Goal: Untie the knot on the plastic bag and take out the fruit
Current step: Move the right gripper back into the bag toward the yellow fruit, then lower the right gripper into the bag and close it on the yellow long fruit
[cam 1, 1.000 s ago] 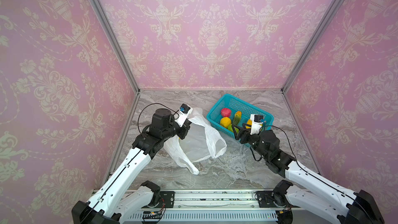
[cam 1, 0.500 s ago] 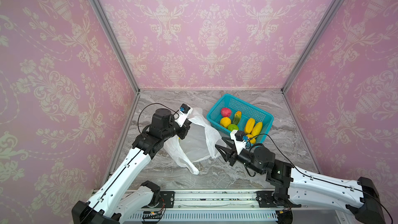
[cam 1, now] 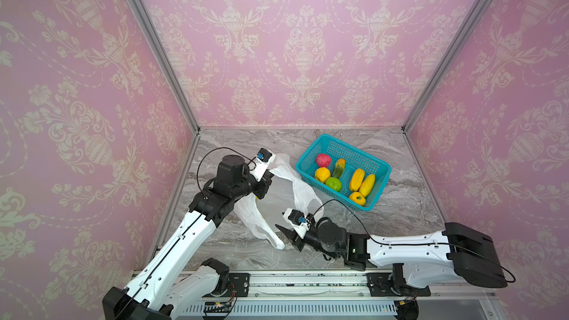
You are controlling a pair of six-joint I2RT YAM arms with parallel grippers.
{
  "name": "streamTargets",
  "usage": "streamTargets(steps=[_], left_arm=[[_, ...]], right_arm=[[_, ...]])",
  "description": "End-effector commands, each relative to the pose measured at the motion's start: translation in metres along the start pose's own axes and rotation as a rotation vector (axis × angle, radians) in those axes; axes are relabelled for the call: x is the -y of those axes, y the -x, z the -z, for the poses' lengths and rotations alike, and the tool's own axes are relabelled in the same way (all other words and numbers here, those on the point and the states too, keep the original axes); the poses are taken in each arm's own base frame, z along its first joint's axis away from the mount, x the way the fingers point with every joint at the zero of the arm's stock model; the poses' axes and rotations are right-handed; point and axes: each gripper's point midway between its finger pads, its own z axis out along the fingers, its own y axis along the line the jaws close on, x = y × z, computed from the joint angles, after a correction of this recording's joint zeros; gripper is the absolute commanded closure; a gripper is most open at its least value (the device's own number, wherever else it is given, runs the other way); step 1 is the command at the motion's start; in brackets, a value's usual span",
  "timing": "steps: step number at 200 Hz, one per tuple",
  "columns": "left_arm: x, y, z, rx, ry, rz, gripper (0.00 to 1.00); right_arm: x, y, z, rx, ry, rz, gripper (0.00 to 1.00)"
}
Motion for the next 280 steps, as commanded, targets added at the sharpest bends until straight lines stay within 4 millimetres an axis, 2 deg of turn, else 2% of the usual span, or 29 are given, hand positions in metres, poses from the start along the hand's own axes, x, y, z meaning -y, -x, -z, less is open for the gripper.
streamTargets(steps=[1, 19, 34, 68, 87, 143, 171, 213, 235, 238, 244, 266, 280], left_arm=[[-0.004, -0.002, 0.002, -0.009, 0.019, -0.011, 1.0], [-0.004, -0.002, 0.003, -0.008, 0.019, -0.01, 1.0], [-0.003, -0.001, 0.003, -0.003, 0.014, -0.011, 1.0], [-0.002, -0.001, 0.004, 0.0, 0.012, -0.012, 1.0], [-0.002, 0.0, 0.005, 0.003, 0.014, -0.014, 1.0], [-0.001, 0.0, 0.005, 0.005, 0.006, -0.013, 1.0], [-0.001, 0.001, 0.006, 0.01, 0.01, -0.015, 1.0], [0.0, 0.002, 0.006, 0.012, 0.006, -0.016, 1.0], [-0.001, 0.002, 0.006, 0.013, 0.007, -0.017, 1.0], [-0.001, 0.002, 0.007, 0.013, 0.01, -0.017, 1.0], [-0.001, 0.002, 0.007, 0.014, 0.009, -0.019, 1.0], [0.0, 0.003, 0.007, 0.018, 0.006, -0.019, 1.0], [0.001, 0.003, 0.008, 0.02, 0.003, -0.021, 1.0]], right_arm=[[0.003, 0.013, -0.007, 0.107, -0.042, 0.081, 0.52], [0.009, 0.0, -0.011, 0.121, -0.089, 0.115, 0.45], [0.009, -0.01, -0.02, 0.102, -0.099, 0.135, 0.44], [-0.005, -0.026, -0.064, 0.004, -0.09, 0.139, 0.58], [-0.01, -0.034, -0.079, -0.005, -0.09, 0.127, 0.58], [-0.014, -0.05, -0.106, -0.038, -0.127, 0.113, 0.55], [-0.01, -0.055, -0.117, -0.063, -0.163, 0.104, 0.48], [-0.016, -0.059, -0.135, -0.095, -0.153, 0.034, 0.29], [-0.022, -0.064, -0.149, -0.153, -0.148, 0.006, 0.27], [-0.024, -0.055, -0.155, -0.141, -0.148, -0.006, 0.27], [-0.024, -0.054, -0.159, -0.153, -0.155, -0.011, 0.26], [-0.019, -0.058, -0.172, -0.213, -0.222, -0.017, 0.23], [-0.008, -0.061, -0.177, -0.245, -0.301, -0.009, 0.22]])
